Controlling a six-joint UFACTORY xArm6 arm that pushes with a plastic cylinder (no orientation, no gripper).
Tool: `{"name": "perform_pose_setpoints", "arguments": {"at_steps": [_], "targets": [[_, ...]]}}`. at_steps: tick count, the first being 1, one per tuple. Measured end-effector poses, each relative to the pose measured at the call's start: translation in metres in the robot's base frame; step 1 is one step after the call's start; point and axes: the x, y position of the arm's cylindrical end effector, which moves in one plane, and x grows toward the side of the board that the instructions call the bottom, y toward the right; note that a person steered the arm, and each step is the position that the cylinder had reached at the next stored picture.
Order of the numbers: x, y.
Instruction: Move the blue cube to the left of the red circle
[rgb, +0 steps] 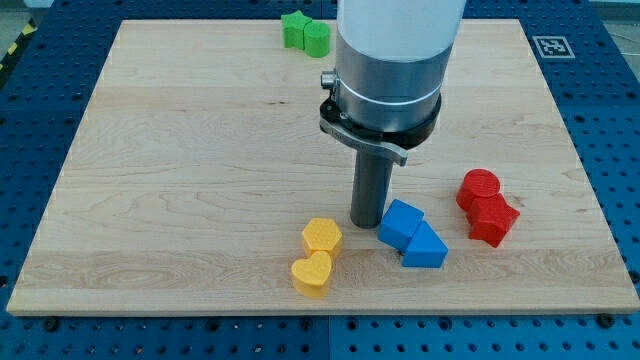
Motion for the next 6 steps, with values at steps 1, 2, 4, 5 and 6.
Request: {"name": "perform_pose_setpoints", "arguments": {"at_steps": [1, 2, 4, 5, 6], "targets": [[0.013, 0.0], [0.028, 0.0], [0.045, 0.003], [0.04, 0.007], [0.022, 0.026]]}}
